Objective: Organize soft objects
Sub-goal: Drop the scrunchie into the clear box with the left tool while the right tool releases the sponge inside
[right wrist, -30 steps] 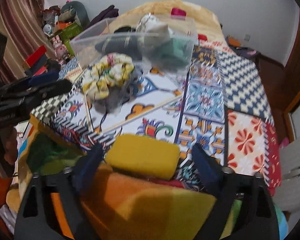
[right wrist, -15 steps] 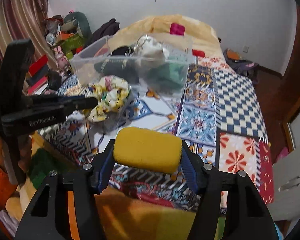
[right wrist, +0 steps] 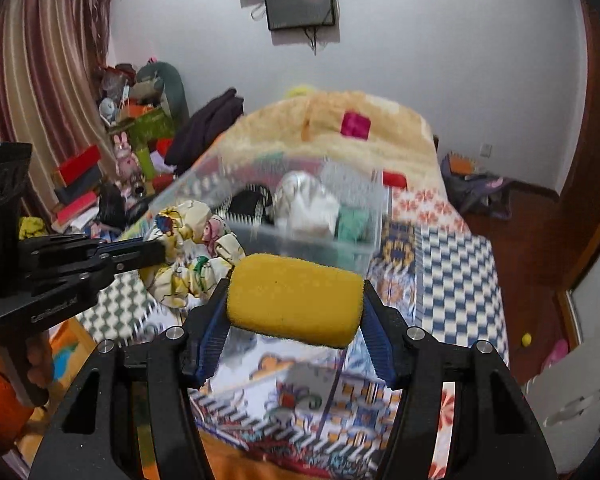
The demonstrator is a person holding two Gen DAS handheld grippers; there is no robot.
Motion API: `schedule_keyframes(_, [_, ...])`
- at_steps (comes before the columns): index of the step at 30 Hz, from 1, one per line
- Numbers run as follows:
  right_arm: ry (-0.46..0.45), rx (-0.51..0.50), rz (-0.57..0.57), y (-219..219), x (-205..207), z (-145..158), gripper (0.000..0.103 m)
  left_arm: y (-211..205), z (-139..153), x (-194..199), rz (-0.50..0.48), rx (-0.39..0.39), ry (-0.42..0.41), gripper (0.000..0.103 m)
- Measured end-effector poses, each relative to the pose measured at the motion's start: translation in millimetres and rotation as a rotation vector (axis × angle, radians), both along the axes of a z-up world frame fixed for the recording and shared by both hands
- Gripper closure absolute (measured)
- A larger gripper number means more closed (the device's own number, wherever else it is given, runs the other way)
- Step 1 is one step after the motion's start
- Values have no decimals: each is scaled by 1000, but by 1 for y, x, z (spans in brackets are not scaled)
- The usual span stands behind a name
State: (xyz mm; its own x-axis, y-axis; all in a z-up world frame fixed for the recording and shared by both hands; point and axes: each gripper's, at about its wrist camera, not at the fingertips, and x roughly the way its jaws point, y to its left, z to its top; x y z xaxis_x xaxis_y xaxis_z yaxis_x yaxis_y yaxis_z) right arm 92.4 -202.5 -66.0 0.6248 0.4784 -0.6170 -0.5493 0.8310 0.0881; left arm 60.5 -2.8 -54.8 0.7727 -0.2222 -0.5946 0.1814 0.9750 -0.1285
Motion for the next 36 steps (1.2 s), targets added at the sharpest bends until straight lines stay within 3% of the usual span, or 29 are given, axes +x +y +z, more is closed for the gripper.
schedule_keyframes(6, [-55, 32, 1, 8, 19, 21, 46, 16, 33, 8, 44, 7, -103, 100])
schedule_keyframes(12, [-74, 39, 11, 26, 44, 26, 46, 30, 37, 25, 75, 3, -120, 100])
schedule_keyframes(19, [-49, 20, 39, 54, 68, 17, 46, 37, 12, 53, 82, 15, -54, 100])
schedule_keyframes(25, [9, -39, 61, 74, 88, -13, 45, 46, -17, 76, 75, 3, 24, 100])
schedule_keyframes(36, [63, -99, 60, 78, 98, -36, 42, 48, -44, 99, 78, -2, 123, 99])
